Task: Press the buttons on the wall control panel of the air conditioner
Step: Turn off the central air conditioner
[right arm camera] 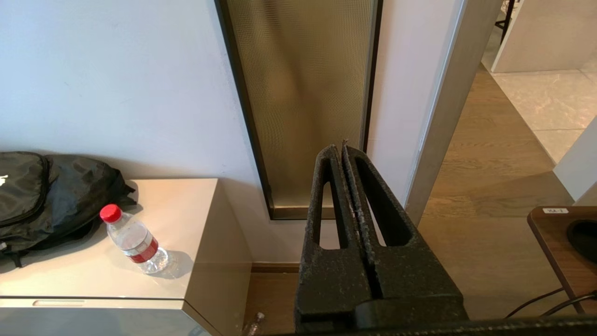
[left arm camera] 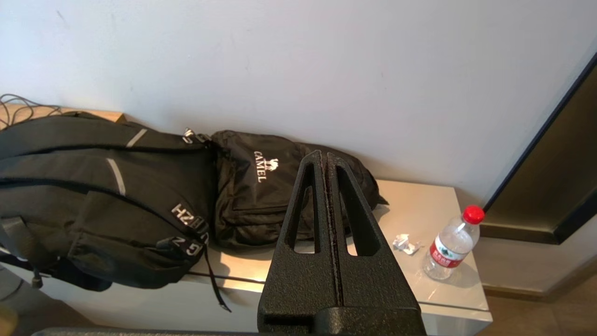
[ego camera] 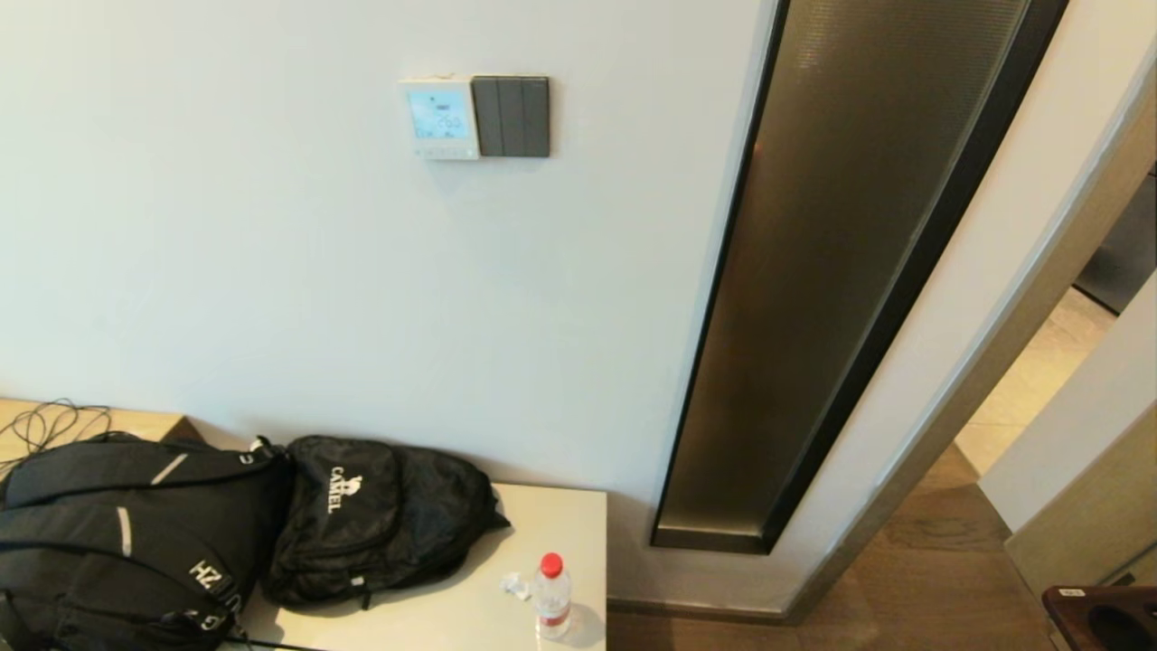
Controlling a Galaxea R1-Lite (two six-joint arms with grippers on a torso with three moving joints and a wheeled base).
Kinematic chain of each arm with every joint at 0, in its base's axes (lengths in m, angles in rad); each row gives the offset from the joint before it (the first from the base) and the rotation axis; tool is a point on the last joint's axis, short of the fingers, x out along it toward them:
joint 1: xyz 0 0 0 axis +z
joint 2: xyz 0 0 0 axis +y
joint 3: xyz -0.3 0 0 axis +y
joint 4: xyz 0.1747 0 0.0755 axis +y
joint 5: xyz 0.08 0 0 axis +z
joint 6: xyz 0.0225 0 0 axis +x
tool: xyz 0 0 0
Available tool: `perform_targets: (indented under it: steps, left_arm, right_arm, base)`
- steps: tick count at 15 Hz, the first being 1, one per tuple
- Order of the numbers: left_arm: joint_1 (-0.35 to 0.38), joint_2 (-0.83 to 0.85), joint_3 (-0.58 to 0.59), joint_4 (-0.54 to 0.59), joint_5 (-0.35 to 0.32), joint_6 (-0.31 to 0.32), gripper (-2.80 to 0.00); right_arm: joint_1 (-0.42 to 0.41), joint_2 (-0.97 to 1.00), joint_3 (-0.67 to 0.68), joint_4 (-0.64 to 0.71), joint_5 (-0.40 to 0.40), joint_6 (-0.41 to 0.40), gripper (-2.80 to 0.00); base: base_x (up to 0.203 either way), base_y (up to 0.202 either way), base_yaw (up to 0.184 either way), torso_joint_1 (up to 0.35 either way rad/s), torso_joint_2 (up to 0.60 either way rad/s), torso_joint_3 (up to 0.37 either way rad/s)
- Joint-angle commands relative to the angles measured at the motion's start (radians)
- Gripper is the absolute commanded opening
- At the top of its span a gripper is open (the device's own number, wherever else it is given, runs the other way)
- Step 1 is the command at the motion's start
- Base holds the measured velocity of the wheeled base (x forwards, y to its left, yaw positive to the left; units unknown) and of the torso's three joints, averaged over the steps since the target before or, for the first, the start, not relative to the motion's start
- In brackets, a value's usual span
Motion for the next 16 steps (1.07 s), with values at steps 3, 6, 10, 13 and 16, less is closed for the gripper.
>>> perform_targets:
  steps: [3, 6, 10, 13, 16]
  left_arm:
    - [0.0, 0.002, 0.0, 0.0, 0.0, 0.002, -2.8]
    - [0.0, 0.002, 0.0, 0.0, 0.0, 0.0, -2.8]
    - [0.0, 0.002, 0.0, 0.0, 0.0, 0.0, -2.8]
    - [0.0, 0.002, 0.0, 0.0, 0.0, 0.0, -2.8]
    - [0.0, 0.002, 0.0, 0.0, 0.0, 0.002, -2.8]
  right_arm:
    - [0.0, 0.0, 0.002, 0.0, 0.0, 0.0, -2.8]
    - [0.0, 0.0, 0.002, 0.0, 0.0, 0.0, -2.8]
    - [0.0, 0.002, 0.002, 0.0, 0.0, 0.0, -2.8]
    - [0.0, 0.002, 0.002, 0.0, 0.0, 0.0, -2.8]
    - [0.0, 0.002, 0.002, 0.0, 0.0, -0.002, -2.8]
  base:
    - [0.0, 0.0, 0.0, 0.0, 0.0, 0.0]
    - [0.0, 0.0, 0.0, 0.0, 0.0, 0.0]
    - [0.0, 0.0, 0.0, 0.0, 0.0, 0.0]
    - [0.0, 0.0, 0.0, 0.0, 0.0, 0.0]
    - [0.0, 0.0, 0.0, 0.0, 0.0, 0.0]
